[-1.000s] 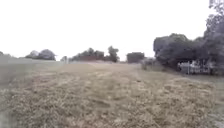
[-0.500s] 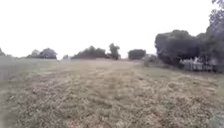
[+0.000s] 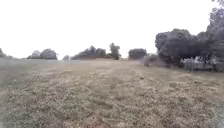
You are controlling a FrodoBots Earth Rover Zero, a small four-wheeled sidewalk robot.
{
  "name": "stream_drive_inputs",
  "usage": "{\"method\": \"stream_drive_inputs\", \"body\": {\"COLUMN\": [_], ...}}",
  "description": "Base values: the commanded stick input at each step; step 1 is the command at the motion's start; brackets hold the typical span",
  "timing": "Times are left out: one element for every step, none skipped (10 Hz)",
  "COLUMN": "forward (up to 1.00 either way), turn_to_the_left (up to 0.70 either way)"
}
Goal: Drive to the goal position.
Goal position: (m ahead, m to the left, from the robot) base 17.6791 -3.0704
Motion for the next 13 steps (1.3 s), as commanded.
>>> {"method": "stream_drive_inputs", "body": {"forward": [0.04,0.04,0.04,0.04,0.04,0.04,0.04,0.04,0.04,0.04,0.04,0.04,0.04], "turn_to_the_left": [0.00,0.00,0.00,0.00,0.00,0.00,0.00,0.00,0.00,0.00,0.00,0.00,0.00]}}
